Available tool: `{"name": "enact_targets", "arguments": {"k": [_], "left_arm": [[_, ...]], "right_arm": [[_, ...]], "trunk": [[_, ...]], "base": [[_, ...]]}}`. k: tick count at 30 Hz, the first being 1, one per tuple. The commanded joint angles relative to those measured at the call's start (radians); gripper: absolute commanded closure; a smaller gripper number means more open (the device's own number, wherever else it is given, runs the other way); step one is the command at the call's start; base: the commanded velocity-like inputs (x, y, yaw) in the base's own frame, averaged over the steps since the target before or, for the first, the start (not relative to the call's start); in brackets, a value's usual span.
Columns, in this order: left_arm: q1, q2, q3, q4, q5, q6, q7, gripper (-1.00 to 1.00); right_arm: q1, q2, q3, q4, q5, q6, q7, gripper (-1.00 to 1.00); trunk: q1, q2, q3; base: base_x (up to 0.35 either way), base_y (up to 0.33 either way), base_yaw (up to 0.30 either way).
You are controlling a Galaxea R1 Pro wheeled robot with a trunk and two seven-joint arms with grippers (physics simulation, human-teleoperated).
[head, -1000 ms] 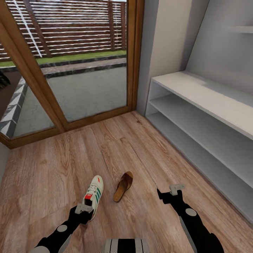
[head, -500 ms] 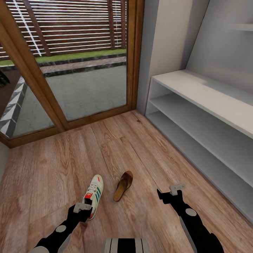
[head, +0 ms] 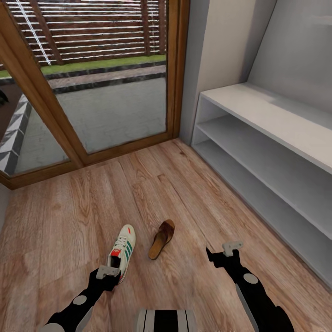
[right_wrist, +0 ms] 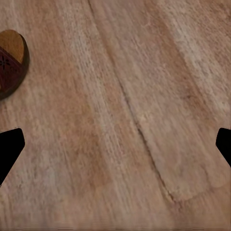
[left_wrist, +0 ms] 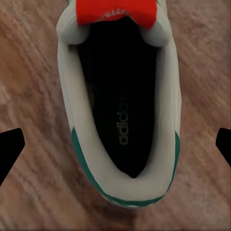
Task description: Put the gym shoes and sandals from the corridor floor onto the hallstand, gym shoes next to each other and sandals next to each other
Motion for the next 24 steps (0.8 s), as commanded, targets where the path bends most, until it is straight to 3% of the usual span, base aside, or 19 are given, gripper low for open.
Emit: {"name": "enact_targets", "arguments": {"k": [1, 21, 24], "left_arm": [[0.000, 0.000, 0.005, 0.001, -0.009, -0.004, -0.003, -1.00], [-0.001, -0.001, 0.004, 0.001, -0.009, -0.004, -0.003, -1.00], [-0.001, -0.001, 0.004, 0.001, -0.008, -0.004, -0.003, -1.00]], "right_arm": [[0.000, 0.000, 0.000, -0.002, 0.008, 0.006, 0.003, -1.00], [0.000, -0.001, 0.000, 0.000, 0.008, 0.006, 0.002, -1.00], [0.000, -0.001, -0.001, 0.001, 0.009, 0.006, 0.002, -1.00]], "trunk": [[0.000, -0.001, -0.005], [0.009, -0.005, -0.082], [0.009, -0.005, -0.082]], "base": [[0.000, 0.000, 0.000], [0.000, 0.000, 0.000], [0.000, 0.000, 0.000]]}}
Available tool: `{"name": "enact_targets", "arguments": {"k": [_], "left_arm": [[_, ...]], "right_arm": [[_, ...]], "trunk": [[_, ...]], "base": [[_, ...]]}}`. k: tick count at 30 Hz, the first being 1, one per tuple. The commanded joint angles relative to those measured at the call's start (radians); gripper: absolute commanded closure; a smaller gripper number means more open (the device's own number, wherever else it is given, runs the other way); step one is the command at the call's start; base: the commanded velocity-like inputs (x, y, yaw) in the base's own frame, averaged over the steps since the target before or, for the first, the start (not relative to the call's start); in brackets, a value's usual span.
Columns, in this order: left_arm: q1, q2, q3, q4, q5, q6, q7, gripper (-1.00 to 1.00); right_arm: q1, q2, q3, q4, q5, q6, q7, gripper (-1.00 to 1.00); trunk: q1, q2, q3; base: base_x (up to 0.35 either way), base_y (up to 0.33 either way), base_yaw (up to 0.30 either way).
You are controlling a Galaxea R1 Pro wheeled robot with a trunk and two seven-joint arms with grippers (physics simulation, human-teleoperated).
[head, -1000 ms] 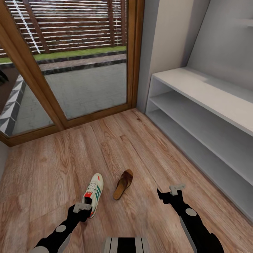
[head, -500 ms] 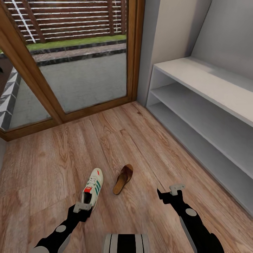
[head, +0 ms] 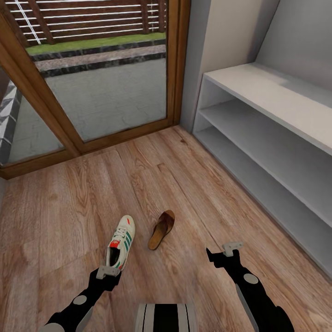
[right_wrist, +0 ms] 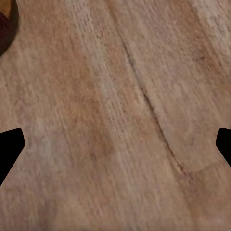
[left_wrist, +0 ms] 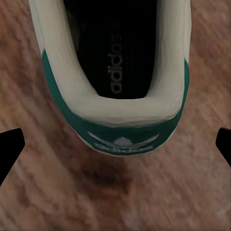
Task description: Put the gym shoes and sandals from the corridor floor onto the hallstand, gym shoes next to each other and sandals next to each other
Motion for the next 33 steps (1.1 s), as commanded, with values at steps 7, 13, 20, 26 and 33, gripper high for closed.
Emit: {"name": "enact_targets", "arguments": {"k": [7, 13, 20, 26, 33], "left_arm": [[0.000, 0.001, 0.005, 0.001, -0.010, -0.004, -0.003, -1.00], [0.000, 0.001, 0.005, 0.001, -0.010, -0.004, -0.003, -1.00], [0.000, 0.001, 0.005, 0.001, -0.010, -0.004, -0.003, -1.00], [0.000, 0.001, 0.004, 0.001, -0.010, -0.005, -0.003, -1.00], [0.001, 0.000, 0.003, 0.001, -0.010, -0.006, -0.004, -1.00]], "right_arm": [[0.000, -0.001, 0.001, -0.002, 0.008, 0.006, 0.003, -1.00], [0.000, -0.001, 0.001, -0.001, 0.009, 0.005, 0.002, -1.00], [0.000, -0.001, 0.001, -0.001, 0.009, 0.004, 0.001, -1.00], [0.000, -0.001, 0.000, -0.001, 0.009, 0.004, 0.001, -1.00], [0.000, -0.001, 0.000, -0.001, 0.009, 0.004, 0.001, -1.00]], "trunk": [[0.000, 0.000, -0.001], [0.000, 0.000, -0.001], [0.003, -0.002, -0.028], [0.003, -0.002, -0.028], [0.003, -0.002, -0.028]], "base": [[0.000, 0.000, 0.000], [0.000, 0.000, 0.000], [0.000, 0.000, 0.000], [0.000, 0.000, 0.000], [0.000, 0.000, 0.000]]}}
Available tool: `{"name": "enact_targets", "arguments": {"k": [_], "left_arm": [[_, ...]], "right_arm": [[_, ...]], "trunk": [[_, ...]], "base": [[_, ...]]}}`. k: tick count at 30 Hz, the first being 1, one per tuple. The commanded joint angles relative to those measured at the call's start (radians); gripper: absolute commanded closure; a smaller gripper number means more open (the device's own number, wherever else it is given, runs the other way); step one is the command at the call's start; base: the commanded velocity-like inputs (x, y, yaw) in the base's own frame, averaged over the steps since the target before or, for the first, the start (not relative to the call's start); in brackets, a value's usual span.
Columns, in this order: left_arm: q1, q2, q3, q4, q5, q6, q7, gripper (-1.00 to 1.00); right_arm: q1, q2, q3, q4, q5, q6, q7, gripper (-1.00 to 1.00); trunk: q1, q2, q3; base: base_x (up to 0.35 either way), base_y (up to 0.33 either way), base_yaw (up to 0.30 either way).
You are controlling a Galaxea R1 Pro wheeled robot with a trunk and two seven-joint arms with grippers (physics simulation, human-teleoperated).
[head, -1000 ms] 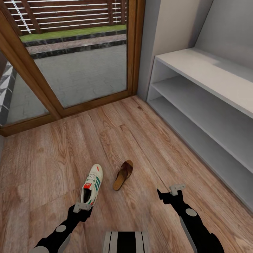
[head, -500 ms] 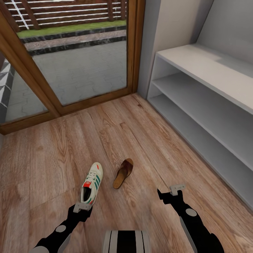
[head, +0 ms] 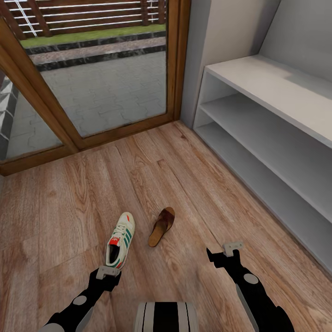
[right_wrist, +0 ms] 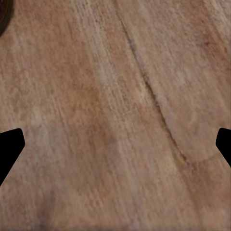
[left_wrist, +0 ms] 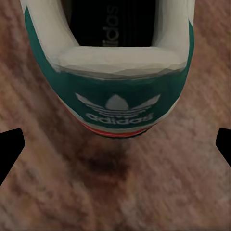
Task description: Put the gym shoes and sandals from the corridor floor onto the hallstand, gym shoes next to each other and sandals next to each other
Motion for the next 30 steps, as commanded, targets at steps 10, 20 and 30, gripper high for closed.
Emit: {"name": "enact_targets", "arguments": {"k": [10, 20, 30], "left_arm": [[0.000, 0.000, 0.005, -0.001, -0.008, -0.004, -0.003, -1.00], [0.000, 0.000, 0.005, -0.001, -0.008, -0.004, -0.003, -1.00], [0.000, 0.000, 0.006, -0.001, -0.008, -0.004, -0.003, -1.00]], "right_arm": [[0.000, 0.000, 0.000, -0.002, 0.008, 0.006, 0.003, -1.00], [0.000, 0.000, 0.000, -0.002, 0.008, 0.006, 0.003, -1.00], [0.000, 0.000, 0.000, -0.002, 0.008, 0.006, 0.003, -1.00]], "trunk": [[0.000, 0.000, -0.001], [0.000, 0.000, -0.001], [0.000, 0.000, -0.001]], "base": [[0.080, 0.000, 0.000], [0.036, 0.000, 0.000], [0.004, 0.000, 0.000]]}}
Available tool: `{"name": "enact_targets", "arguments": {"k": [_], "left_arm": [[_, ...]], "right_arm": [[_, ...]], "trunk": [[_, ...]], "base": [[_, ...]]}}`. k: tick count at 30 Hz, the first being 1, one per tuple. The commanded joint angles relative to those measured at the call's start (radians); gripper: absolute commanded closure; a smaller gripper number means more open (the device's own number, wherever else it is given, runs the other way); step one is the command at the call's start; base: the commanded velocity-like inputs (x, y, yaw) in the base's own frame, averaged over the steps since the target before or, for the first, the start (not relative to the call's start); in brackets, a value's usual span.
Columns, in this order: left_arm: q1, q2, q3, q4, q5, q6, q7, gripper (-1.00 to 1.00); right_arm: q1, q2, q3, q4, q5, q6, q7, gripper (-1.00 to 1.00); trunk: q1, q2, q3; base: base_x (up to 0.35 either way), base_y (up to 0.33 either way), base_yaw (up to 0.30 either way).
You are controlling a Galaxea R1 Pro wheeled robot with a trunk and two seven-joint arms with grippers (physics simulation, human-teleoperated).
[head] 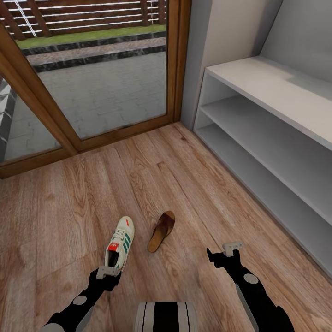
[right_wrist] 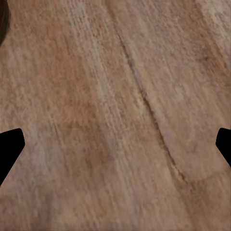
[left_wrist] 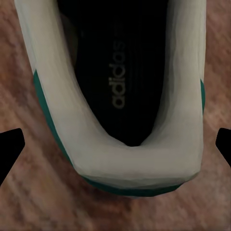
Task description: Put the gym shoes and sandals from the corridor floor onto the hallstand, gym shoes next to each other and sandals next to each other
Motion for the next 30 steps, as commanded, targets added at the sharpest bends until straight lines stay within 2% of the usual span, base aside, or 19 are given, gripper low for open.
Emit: {"name": "enact_targets", "arguments": {"k": [1, 30], "left_arm": [[0.000, 0.000, 0.005, 0.001, -0.009, -0.004, -0.002, -1.00], [0.000, 0.000, 0.005, 0.001, -0.009, -0.004, -0.002, -1.00]], "right_arm": [[0.000, 0.000, 0.000, -0.002, 0.008, 0.006, 0.003, -1.00], [0.000, 0.000, 0.000, -0.002, 0.008, 0.007, 0.003, -1.00]], "trunk": [[0.000, 0.000, -0.001], [0.000, 0.000, -0.001]], "base": [[0.000, 0.000, 0.000], [0.027, 0.000, 0.000]]}}
